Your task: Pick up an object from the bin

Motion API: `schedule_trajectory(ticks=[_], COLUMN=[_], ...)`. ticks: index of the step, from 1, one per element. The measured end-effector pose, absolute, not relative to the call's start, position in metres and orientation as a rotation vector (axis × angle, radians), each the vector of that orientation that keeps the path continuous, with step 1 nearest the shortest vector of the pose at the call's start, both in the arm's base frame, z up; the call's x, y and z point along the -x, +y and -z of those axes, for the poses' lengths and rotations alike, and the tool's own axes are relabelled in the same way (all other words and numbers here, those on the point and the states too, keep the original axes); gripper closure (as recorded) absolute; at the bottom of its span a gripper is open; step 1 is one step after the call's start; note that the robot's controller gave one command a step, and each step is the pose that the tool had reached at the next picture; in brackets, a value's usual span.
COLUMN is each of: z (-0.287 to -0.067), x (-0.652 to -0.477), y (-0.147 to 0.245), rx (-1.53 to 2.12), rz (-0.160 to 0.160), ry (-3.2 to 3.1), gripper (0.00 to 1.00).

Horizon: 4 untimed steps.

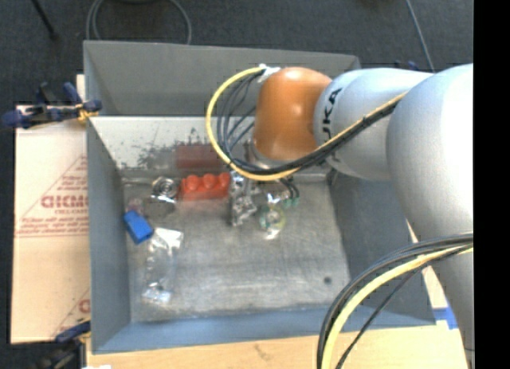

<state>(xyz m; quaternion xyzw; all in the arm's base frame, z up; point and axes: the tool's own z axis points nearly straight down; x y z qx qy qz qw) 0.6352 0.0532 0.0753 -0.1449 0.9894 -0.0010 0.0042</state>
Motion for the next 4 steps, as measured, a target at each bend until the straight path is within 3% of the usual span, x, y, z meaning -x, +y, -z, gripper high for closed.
schedule_trajectory(ticks=[1, 2, 3, 4], z=[-0.193, -0.187, -0.123, -0.088], x=[-0.631, -0.629, -0.633, -0.638], y=[0.049, 0.05, 0.065, 0.079], rx=[0.427, 0.427, 0.589, 0.172], rz=[0.003, 0.001, -0.001, -0.003], ry=[3.099, 3.107, 3.077, 3.135], gripper=[1.0, 0.0, 0.0, 0.0])
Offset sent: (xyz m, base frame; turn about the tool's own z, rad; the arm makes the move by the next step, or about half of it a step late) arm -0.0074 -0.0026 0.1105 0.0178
